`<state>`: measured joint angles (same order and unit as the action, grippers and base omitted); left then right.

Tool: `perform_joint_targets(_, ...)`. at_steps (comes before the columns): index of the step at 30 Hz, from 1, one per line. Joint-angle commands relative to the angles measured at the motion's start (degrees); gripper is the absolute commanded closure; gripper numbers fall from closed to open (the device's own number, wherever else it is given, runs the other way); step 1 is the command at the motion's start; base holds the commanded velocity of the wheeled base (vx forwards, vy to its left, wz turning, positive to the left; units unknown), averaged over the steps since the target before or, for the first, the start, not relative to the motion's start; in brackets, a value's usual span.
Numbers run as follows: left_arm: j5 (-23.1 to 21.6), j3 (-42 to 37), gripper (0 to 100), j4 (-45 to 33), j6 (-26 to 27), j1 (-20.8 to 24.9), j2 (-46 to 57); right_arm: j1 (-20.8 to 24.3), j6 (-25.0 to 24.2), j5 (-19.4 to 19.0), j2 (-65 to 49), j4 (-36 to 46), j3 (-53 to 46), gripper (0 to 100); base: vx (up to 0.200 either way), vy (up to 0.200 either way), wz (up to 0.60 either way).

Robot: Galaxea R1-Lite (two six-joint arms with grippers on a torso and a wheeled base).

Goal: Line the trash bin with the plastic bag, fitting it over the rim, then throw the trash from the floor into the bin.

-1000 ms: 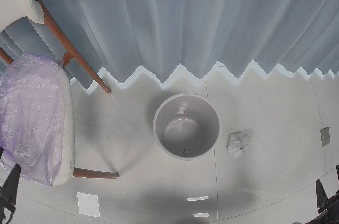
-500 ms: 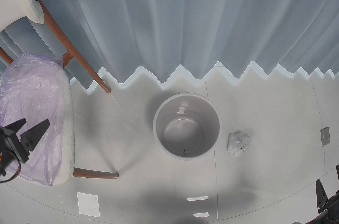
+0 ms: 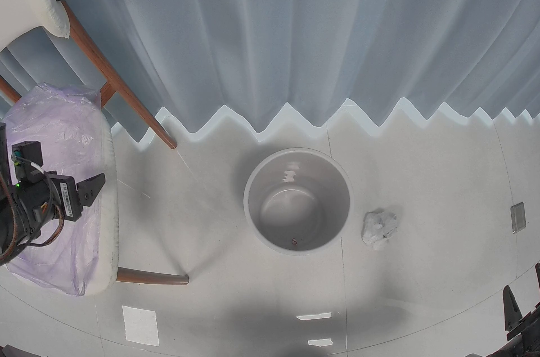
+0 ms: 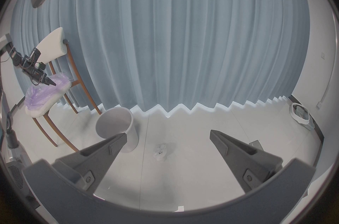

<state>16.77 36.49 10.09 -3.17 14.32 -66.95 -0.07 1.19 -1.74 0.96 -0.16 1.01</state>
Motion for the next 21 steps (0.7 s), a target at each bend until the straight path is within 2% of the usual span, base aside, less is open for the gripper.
perform_joint_targets(1,0.1,1.5,0,0.4,0.1,-0.7,-5.1,0.0,0.0,0.0,-1.0,0.0,-1.0,0,0.0,0.0,0.0)
perform_joint_targets(15,0.2,3.9,0,3.7,1.9,-5.4,-11.5,0.0,0.0,0.0,-1.0,0.0,-1.0,0,0.0,0.0,0.0)
perform_joint_targets(16,0.2,3.9,100,4.0,1.9,-5.4,-11.6,0.0,0.0,0.0,-1.0,0.0,-1.0,0,0.0,0.0,0.0)
perform_joint_targets(21,0.3,3.9,100,4.4,1.9,-5.5,-11.7,0.0,0.0,0.0,-1.0,0.0,-1.0,0,0.0,0.0,0.0)
